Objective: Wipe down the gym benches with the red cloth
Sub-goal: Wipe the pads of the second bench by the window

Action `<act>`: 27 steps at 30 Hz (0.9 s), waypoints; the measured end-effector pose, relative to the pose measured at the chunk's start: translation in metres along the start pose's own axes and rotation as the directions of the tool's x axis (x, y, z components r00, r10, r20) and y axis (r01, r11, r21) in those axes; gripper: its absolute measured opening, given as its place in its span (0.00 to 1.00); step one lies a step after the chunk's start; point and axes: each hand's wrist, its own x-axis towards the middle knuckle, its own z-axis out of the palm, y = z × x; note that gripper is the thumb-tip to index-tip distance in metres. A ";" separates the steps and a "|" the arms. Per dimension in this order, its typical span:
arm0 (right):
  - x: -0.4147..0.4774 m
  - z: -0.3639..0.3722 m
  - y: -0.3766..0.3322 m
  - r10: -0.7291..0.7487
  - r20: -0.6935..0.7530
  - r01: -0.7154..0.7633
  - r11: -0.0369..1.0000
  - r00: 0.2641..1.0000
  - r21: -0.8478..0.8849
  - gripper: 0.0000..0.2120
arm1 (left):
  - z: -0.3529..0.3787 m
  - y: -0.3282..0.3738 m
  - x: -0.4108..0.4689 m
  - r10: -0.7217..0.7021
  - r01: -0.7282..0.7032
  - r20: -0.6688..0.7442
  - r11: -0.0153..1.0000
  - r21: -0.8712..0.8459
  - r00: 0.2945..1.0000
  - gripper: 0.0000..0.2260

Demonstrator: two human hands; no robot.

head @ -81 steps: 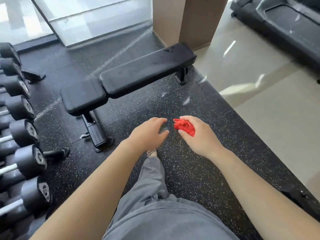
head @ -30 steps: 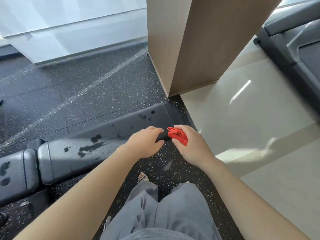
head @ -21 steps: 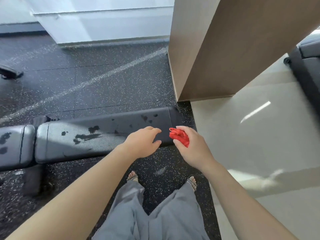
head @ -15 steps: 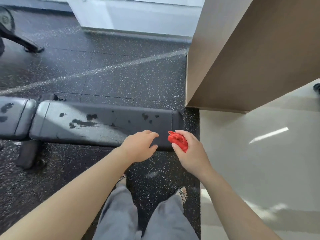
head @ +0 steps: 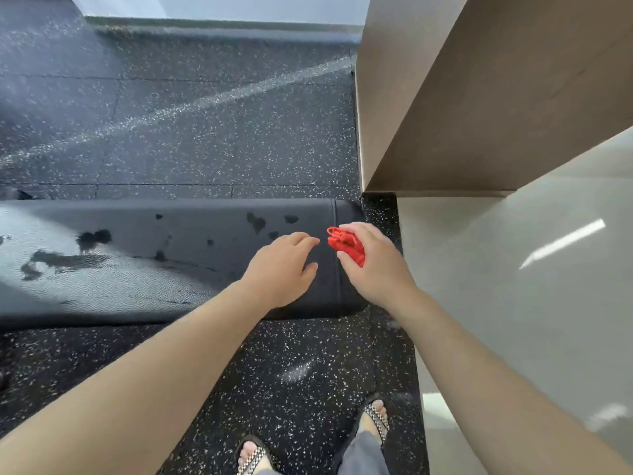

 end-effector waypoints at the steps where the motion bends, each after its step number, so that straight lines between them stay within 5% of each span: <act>1: 0.010 0.014 0.013 -0.023 -0.022 0.023 1.000 0.999 -0.011 0.17 | 0.014 -0.009 0.013 0.021 -0.021 -0.031 1.000 0.017 0.999 0.21; 8: 0.029 0.113 0.093 -0.058 0.065 0.079 0.916 0.996 -0.392 0.29 | 0.121 -0.064 0.063 0.009 0.022 -0.161 0.981 0.191 0.987 0.27; 13: 0.042 0.123 0.105 -0.182 -0.048 0.144 0.893 0.982 -0.427 0.28 | 0.141 -0.074 0.066 0.064 0.013 -0.297 0.969 0.248 0.953 0.28; 19: 0.078 0.124 0.100 -0.165 -0.119 0.098 0.894 0.979 -0.436 0.28 | 0.146 -0.076 0.067 0.084 0.007 -0.367 0.971 0.241 0.926 0.30; 27: 0.022 0.134 0.110 -0.302 -0.137 0.198 0.845 0.944 -0.496 0.29 | 0.149 -0.079 0.071 0.104 -0.007 -0.425 0.975 0.224 0.899 0.34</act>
